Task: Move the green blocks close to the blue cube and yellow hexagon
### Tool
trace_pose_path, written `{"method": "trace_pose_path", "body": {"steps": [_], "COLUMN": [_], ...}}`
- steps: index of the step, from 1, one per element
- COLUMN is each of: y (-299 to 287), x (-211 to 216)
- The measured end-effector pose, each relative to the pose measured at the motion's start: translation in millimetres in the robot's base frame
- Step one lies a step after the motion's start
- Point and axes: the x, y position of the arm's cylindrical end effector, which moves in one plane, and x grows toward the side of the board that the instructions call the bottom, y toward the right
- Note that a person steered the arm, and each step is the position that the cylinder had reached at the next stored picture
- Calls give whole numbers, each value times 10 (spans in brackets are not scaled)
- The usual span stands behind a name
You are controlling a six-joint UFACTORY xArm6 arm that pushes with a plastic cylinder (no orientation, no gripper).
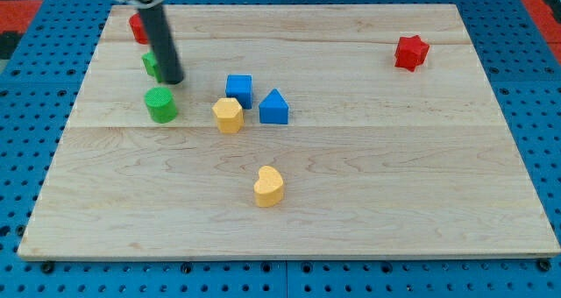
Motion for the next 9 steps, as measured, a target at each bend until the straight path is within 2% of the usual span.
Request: {"method": "trace_pose_path", "body": {"steps": [1,5,6,8,9], "y": [142,90,315,-188,-601], "x": [-106,-76,-66,300,270]}}
